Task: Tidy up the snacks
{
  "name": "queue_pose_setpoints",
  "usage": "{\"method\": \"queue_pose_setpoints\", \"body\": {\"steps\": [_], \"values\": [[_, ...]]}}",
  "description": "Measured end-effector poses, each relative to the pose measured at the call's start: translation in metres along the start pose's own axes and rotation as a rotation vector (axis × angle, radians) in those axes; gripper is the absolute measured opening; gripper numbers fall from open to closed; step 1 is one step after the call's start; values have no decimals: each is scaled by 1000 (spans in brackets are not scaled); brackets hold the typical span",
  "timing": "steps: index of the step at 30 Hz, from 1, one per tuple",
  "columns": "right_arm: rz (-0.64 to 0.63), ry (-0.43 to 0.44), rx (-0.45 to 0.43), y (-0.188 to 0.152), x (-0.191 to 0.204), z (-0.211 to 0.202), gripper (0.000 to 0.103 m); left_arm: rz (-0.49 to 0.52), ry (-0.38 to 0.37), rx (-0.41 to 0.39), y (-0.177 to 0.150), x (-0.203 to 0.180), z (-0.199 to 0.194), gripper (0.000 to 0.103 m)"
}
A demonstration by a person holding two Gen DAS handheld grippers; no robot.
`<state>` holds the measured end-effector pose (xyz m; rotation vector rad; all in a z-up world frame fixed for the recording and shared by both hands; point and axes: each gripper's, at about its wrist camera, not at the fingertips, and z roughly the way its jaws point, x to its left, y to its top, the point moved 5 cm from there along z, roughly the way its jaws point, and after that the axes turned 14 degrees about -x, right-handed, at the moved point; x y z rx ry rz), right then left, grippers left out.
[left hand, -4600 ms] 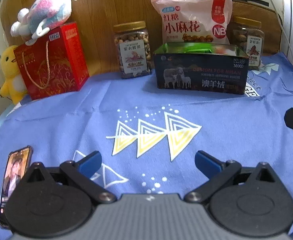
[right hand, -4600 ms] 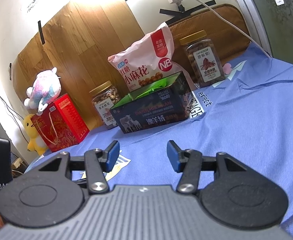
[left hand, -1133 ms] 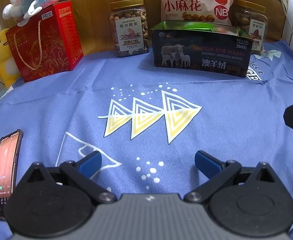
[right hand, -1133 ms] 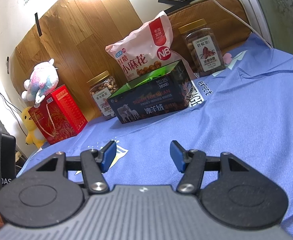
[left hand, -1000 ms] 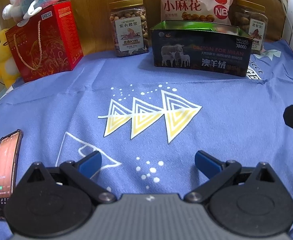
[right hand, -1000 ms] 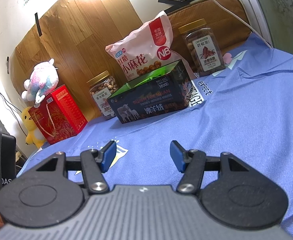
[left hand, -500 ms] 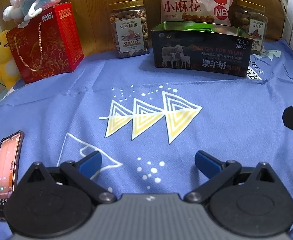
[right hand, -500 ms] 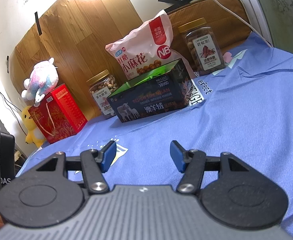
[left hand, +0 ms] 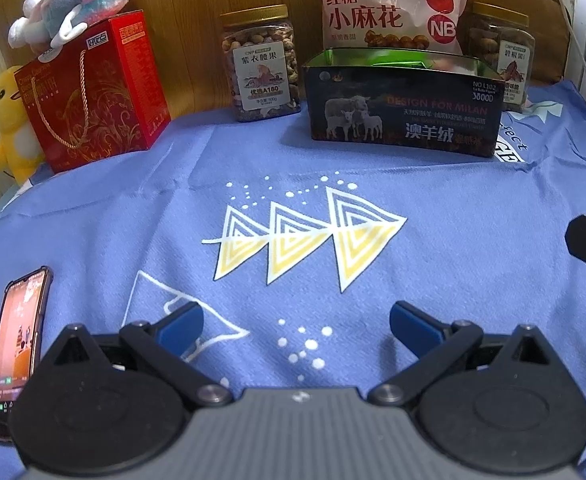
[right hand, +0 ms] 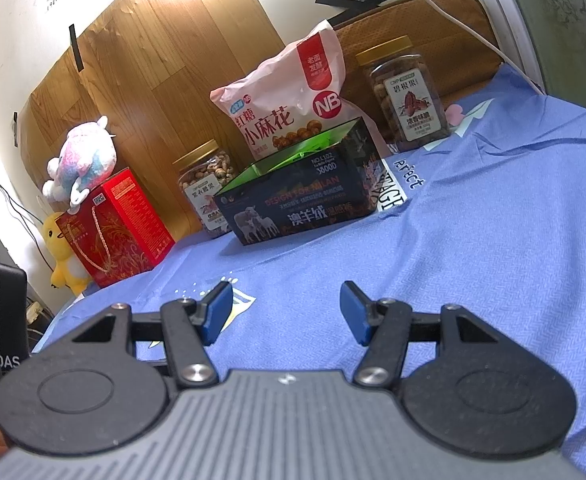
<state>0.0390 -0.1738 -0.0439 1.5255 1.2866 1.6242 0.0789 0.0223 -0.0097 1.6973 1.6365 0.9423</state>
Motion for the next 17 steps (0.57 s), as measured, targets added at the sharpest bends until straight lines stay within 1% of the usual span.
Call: {"method": "queue_pose_setpoints", "body": {"steps": [9,13,17], "values": [[-2,-1,0,0,0,0,62,-12,-3,-9,1,2,0,103],[1,-2,-2,0,1,0,62,-28,-38,-38,4,2,-6,103],[1,0,1,0,1,0,62,-22,-61,-73,9,-1,-12,103]]}}
